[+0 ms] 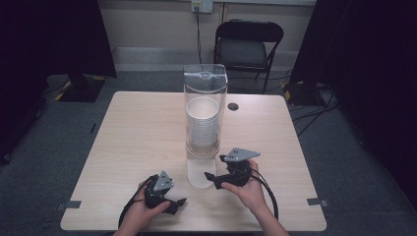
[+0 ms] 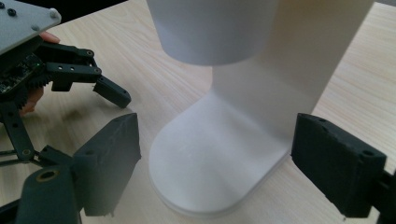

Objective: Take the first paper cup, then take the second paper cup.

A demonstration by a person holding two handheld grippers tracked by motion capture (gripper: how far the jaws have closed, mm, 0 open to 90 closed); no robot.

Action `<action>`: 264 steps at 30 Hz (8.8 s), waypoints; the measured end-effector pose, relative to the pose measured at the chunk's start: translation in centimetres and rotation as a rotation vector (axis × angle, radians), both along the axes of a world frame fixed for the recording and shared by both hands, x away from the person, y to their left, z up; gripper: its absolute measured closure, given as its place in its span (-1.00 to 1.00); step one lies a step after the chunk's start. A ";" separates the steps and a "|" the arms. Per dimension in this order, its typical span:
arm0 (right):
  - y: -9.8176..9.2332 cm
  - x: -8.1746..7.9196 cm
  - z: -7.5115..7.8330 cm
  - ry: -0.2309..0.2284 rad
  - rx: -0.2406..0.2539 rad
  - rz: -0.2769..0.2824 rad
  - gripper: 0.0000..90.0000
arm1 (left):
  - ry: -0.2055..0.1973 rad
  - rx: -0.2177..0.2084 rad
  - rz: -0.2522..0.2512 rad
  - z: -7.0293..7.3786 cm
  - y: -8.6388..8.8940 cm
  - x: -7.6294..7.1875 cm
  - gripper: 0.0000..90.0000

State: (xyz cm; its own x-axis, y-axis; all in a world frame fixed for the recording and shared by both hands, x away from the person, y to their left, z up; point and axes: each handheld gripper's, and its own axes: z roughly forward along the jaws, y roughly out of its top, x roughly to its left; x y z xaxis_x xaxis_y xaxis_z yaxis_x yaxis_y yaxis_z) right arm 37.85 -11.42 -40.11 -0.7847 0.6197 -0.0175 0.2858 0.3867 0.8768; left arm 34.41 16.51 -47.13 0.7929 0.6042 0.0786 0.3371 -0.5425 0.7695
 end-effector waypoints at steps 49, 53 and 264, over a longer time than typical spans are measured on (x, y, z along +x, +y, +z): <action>2.6 1.3 1.2 -0.158 0.111 0.008 -0.19 | -0.007 0.009 -0.008 0.0 0.1 0.1 -0.74; 2.6 1.3 1.1 -0.161 0.115 0.011 -0.19 | -0.007 0.009 -0.007 0.0 0.1 0.1 -0.74; -0.3 0.5 -2.5 0.024 -0.022 -0.064 -0.48 | 0.004 0.001 -0.002 0.0 0.0 0.1 -0.75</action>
State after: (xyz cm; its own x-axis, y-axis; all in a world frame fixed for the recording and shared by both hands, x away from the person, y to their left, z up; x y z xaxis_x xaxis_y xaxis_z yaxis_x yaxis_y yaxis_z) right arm 38.32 -11.68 -42.60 -0.7440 0.6680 -0.0135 0.3312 0.3863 0.8608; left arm 34.46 16.50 -47.12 0.7945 0.6025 0.0761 0.3387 -0.5438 0.7678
